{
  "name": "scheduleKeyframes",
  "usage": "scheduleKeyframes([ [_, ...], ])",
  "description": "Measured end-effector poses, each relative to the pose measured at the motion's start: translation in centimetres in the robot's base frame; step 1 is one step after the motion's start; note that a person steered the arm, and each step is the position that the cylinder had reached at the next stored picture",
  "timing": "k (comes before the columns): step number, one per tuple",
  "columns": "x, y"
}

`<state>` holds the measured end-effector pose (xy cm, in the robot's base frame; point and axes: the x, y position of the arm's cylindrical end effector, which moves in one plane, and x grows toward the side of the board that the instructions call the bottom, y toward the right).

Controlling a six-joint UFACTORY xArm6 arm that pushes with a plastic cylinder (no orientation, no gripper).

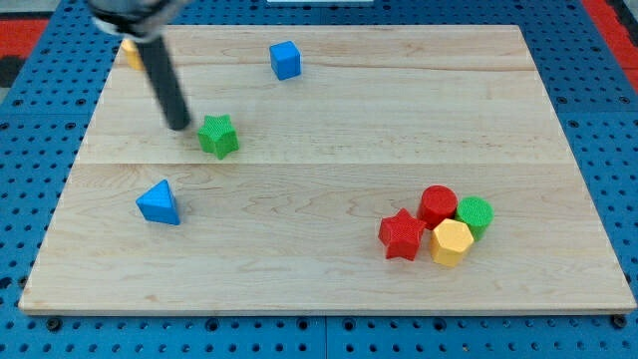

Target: Move the green star diagonally to the red star

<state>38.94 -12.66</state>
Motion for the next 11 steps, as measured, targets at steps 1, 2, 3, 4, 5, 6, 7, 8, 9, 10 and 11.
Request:
scheduleKeyframes([
  [1,1.7,10.7],
  [2,2.0,7.0],
  [3,1.0,2.3],
  [4,2.6,1.4],
  [5,4.3,7.9],
  [6,5.1,11.4],
  [7,5.1,11.5],
  [8,5.1,12.6],
  [9,5.1,12.5],
  [10,5.1,12.4],
  [11,3.4,7.4],
])
